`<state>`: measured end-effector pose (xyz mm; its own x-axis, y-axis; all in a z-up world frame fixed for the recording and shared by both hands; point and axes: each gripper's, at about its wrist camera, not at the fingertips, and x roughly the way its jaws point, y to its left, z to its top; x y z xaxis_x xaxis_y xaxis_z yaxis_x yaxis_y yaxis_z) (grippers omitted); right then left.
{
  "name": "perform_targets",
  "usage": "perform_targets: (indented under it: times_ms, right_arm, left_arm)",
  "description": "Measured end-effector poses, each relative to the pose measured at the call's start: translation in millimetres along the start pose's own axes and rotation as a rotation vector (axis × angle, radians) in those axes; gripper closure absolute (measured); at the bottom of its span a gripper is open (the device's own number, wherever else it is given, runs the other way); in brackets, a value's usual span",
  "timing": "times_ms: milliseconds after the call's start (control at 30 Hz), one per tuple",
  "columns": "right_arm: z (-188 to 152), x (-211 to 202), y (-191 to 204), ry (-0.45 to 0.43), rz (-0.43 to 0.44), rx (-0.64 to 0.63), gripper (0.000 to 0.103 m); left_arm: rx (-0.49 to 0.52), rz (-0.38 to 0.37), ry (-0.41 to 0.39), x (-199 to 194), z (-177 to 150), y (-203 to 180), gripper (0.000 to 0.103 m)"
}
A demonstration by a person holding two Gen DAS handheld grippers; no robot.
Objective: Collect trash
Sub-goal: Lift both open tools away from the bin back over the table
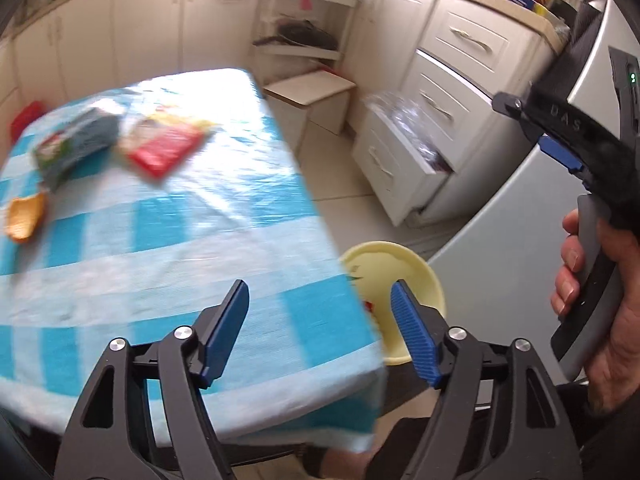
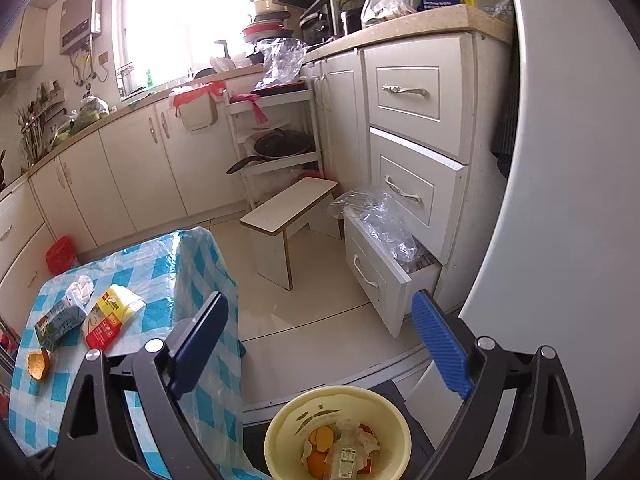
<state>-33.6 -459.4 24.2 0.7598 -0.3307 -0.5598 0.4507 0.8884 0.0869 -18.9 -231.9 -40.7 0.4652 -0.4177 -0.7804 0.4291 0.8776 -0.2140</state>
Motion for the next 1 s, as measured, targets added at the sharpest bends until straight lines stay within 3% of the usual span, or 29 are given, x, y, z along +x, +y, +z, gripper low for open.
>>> perform_targets:
  times_ms: [133,367,667,1000]
  right_arm:
    - [-4,-9,27,-0.017,0.022,-0.074,0.01]
    - [-18,-34,76,-0.069,0.091,-0.152,0.008]
    - [-61,-82,130,-0.128,0.193,-0.211,0.008]
    - [-78,-75,148,-0.1,0.17,-0.25,0.008]
  left_arm:
    - [-0.003,0.111,-0.048,-34,-9,35,0.024]
    - [-0.037,0.236,-0.109,-86,-28,93,0.019]
    - [-0.081,0.294,-0.18,-126,-43,125,0.017]
    - [-0.11,0.307,-0.204,-141,-55,138,0.016]
